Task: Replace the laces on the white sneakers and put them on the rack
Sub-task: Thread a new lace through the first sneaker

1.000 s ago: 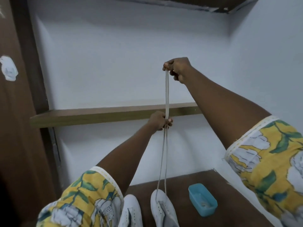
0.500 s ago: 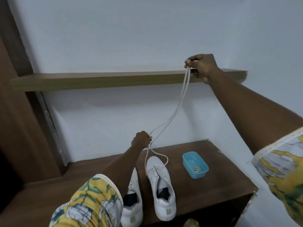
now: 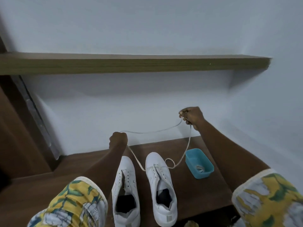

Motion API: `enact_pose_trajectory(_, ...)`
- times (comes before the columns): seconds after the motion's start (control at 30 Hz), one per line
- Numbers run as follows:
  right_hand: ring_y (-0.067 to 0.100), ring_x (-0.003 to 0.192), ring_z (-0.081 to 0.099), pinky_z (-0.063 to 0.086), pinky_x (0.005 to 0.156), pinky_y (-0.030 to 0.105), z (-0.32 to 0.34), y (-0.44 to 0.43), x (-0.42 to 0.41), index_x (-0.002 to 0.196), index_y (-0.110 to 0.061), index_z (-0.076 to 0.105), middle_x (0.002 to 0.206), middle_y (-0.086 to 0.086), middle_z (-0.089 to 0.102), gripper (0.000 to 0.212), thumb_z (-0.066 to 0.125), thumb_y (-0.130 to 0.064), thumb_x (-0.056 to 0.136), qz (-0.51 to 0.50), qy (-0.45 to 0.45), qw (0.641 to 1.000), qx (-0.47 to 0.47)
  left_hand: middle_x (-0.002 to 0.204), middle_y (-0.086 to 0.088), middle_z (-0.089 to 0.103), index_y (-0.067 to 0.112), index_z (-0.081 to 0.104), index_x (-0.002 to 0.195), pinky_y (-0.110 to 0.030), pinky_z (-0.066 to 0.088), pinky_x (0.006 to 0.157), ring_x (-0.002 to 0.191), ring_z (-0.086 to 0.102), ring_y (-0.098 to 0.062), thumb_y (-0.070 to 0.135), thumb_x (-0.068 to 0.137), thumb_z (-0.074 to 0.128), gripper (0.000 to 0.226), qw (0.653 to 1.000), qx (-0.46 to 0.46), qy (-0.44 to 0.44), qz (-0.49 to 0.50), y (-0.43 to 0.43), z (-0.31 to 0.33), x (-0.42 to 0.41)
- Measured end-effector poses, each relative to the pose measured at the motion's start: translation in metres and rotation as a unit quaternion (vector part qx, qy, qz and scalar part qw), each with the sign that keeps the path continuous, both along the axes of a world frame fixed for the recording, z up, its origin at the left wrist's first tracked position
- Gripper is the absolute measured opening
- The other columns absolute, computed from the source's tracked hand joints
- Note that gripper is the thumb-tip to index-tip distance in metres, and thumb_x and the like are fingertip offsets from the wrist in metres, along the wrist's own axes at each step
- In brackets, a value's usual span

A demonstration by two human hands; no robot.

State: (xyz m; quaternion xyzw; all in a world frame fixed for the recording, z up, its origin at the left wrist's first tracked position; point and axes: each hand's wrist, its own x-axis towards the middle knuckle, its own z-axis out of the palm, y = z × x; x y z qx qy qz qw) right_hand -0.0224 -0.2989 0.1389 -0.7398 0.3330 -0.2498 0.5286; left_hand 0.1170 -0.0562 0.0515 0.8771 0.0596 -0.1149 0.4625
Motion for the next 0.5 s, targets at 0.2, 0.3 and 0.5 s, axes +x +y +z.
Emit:
enact_pose_trajectory(0.2, 0.014, 0.052, 0.058, 0.042, 0.04, 0.016, -0.078, 0.011, 0.029, 0.07, -0.009, 0.067, 0.072, 0.013, 0.065, 0.017, 0.063, 0.0, 0.084, 0.051, 0.03, 0.998, 0.036, 0.13, -0.019, 0.053, -0.003, 0.047, 0.128, -0.034, 0.04, 0.099, 0.121, 0.05, -0.034, 0.013, 0.096, 0.043, 0.035, 0.996, 0.036, -0.003, -0.08, -0.022, -0.043, -0.003)
enact_pose_trajectory(0.3, 0.018, 0.058, 0.057, 0.046, 0.049, 0.019, -0.106, 0.016, 0.041, 0.071, -0.005, 0.067, 0.069, 0.011, 0.063, 0.018, 0.061, 0.006, 0.084, 0.082, 0.005, 0.995, 0.063, 0.134, -0.019, 0.049, 0.004, 0.04, 0.136, -0.038, 0.036, 0.106, 0.125, 0.047, -0.032, 0.019, 0.097, 0.046, 0.042, 0.995, -0.029, -0.031, -0.094, -0.035, -0.061, -0.007)
enact_pose_trajectory(0.5, 0.007, 0.042, 0.05, 0.039, 0.041, 0.016, -0.146, 0.014, 0.044, 0.087, 0.0, 0.072, 0.056, 0.005, 0.059, 0.008, 0.066, -0.003, 0.085, 0.046, 0.014, 0.997, 0.065, 0.105, -0.006, 0.064, 0.006, 0.062, 0.103, -0.029, 0.045, 0.089, 0.103, 0.057, -0.023, 0.004, 0.091, 0.047, 0.019, 0.98, -0.023, -0.039, -0.195, -0.045, -0.085, -0.016)
